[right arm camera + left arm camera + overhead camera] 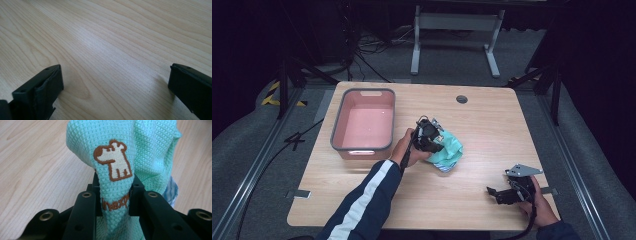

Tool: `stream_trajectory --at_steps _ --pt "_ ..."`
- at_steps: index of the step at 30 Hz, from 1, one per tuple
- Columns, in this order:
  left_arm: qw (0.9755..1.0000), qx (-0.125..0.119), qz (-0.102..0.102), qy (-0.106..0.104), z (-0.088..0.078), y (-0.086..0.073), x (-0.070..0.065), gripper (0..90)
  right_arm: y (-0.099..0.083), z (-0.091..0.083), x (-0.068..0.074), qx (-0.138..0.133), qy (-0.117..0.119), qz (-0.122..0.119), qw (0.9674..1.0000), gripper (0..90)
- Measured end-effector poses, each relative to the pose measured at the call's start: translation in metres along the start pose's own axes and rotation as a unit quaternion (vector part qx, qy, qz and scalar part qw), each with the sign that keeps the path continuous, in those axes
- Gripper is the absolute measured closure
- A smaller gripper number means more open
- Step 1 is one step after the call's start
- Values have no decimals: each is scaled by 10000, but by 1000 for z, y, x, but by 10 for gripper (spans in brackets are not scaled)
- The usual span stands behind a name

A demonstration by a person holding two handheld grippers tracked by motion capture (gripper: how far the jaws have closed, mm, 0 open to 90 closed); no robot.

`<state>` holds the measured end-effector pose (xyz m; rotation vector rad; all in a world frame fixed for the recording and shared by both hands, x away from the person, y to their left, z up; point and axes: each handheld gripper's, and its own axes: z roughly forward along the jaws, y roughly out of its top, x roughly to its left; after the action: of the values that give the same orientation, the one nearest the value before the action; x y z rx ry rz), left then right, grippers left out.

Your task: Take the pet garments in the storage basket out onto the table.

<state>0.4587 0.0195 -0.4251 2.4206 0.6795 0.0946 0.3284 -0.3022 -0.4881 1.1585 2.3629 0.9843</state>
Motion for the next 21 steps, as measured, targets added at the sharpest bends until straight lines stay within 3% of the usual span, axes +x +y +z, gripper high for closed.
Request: stream_trajectory --at_steps 2,5,10,17,21 --pt "10000 6 -15 -21 4 -1 -1 734 0 0 0 -1 0 -1 10000 1" --pt "9998 151 4 120 10 -1 -3 719 0 0 0 1 1 1 10000 1" --pt "9996 232 -140 91 19 -4 -1 700 0 0 0 0 1 1 10000 1" --pt "9989 417 -143 180 28 -5 -1 604 0 0 0 -3 1 -8 10000 1" --pt "9988 391 -158 250 31 -6 -2 556 0 0 0 -3 -1 -7 10000 1"
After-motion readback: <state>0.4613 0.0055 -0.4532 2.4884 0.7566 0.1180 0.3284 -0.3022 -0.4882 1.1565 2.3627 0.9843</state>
